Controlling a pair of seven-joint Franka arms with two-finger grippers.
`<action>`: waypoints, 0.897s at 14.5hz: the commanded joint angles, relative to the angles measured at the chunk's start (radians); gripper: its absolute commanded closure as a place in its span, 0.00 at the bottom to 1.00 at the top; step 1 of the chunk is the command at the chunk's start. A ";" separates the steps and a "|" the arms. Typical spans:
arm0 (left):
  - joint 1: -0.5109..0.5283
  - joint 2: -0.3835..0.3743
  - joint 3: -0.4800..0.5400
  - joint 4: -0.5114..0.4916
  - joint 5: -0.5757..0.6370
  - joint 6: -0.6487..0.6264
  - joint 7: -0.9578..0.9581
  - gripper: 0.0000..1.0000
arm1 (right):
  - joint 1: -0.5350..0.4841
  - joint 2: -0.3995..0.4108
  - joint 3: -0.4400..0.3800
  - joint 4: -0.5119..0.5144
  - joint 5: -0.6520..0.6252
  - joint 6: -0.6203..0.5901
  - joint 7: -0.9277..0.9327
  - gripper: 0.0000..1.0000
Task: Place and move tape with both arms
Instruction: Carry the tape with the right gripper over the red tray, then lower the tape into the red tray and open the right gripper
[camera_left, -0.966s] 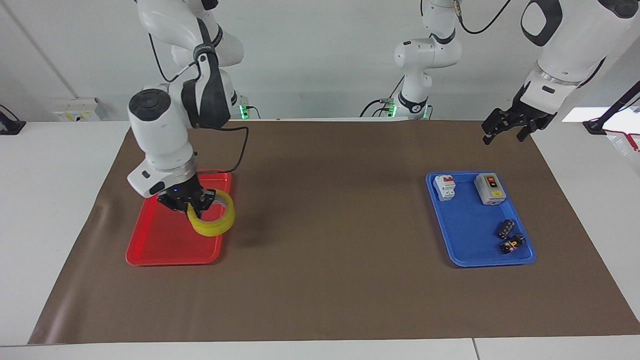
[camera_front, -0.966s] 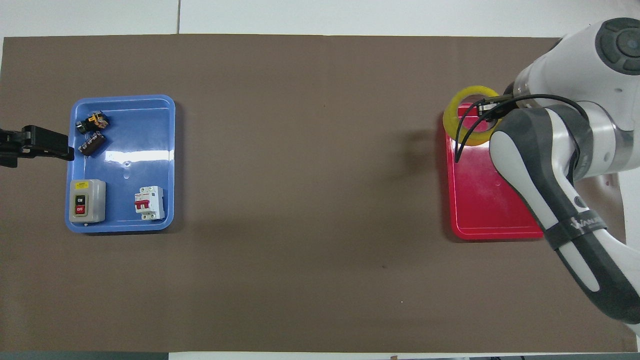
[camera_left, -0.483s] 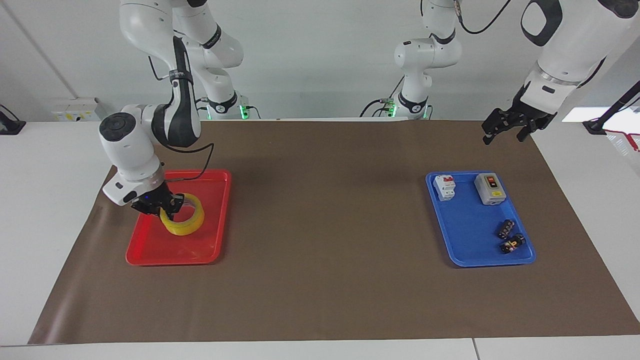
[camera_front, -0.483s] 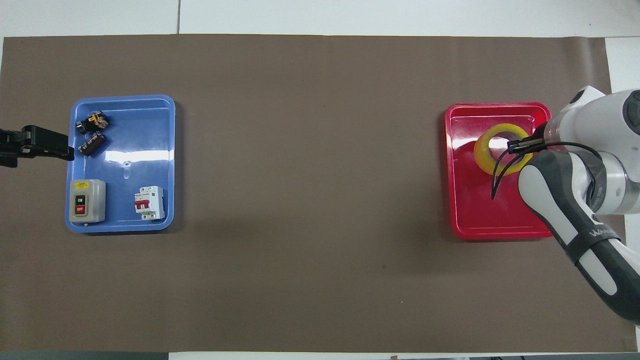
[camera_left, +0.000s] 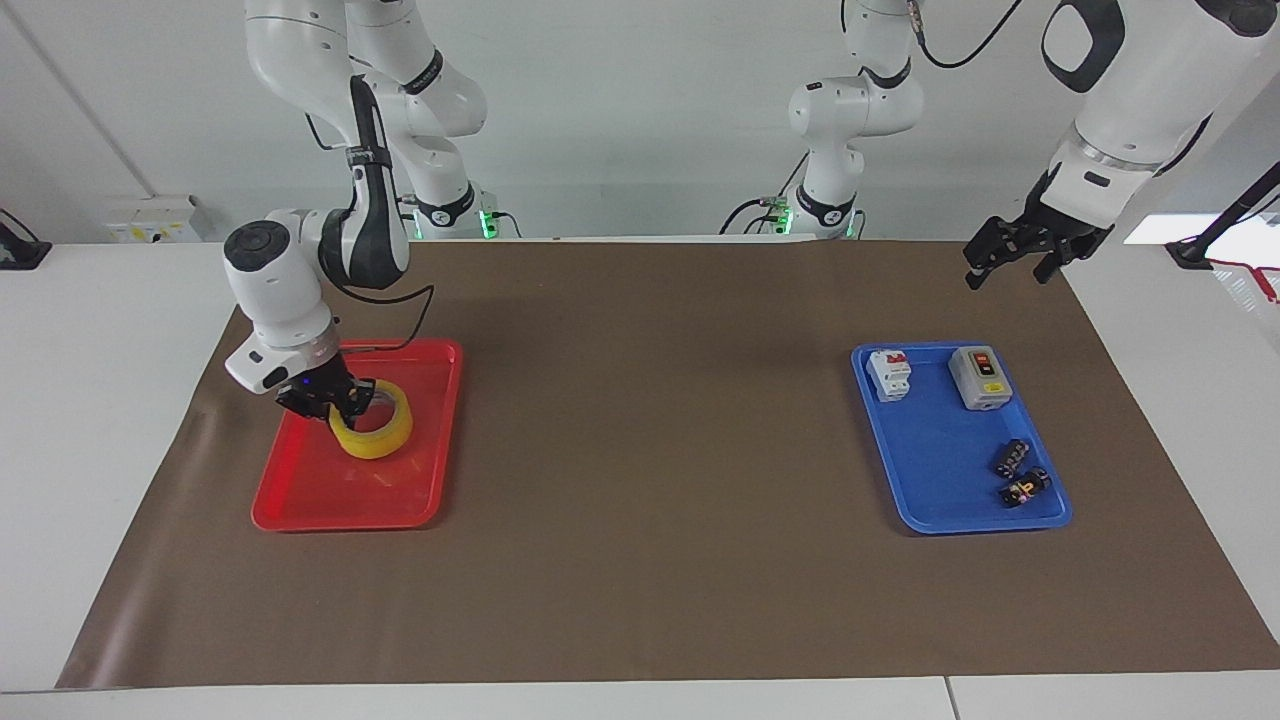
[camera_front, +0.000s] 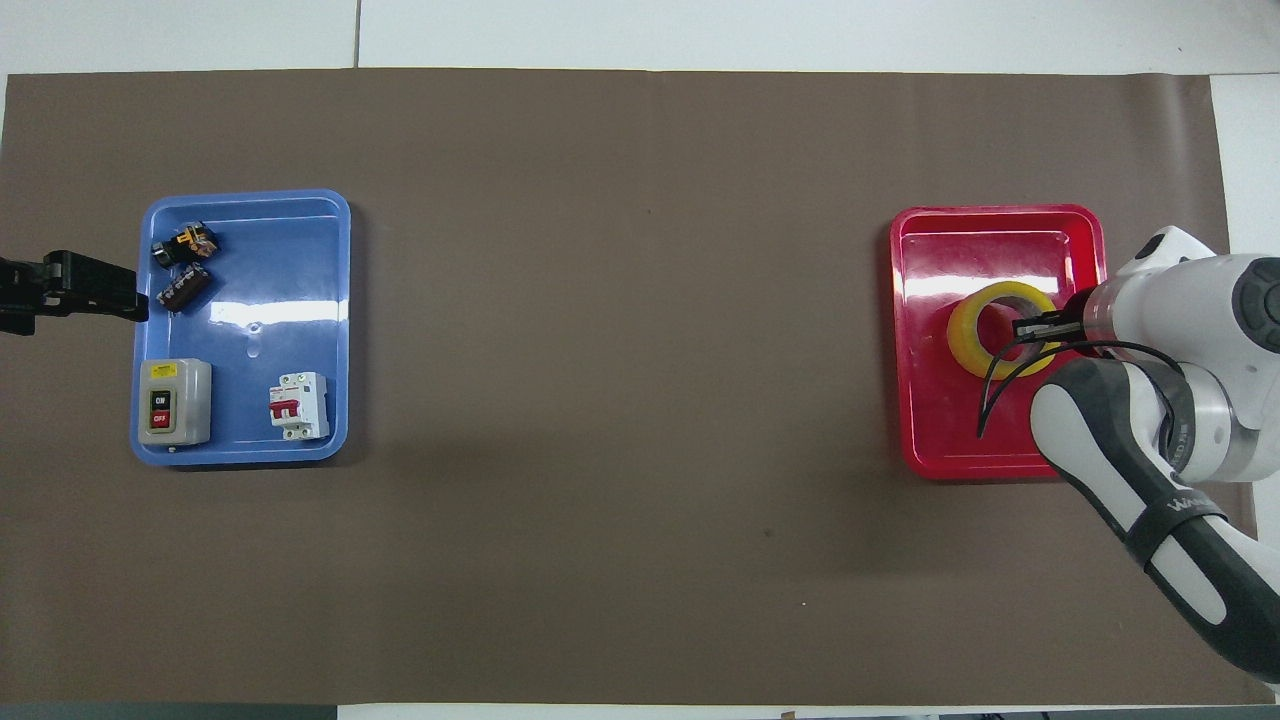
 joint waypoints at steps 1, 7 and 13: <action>0.005 -0.026 -0.001 -0.027 0.015 0.002 0.014 0.00 | -0.024 -0.018 0.014 -0.020 0.009 0.024 -0.028 1.00; 0.003 -0.026 -0.001 -0.027 0.015 0.002 0.014 0.00 | -0.029 0.017 0.014 -0.024 0.009 0.063 -0.023 1.00; 0.005 -0.026 -0.001 -0.027 0.015 0.004 0.014 0.00 | -0.024 0.013 0.017 0.035 0.009 0.033 0.004 0.00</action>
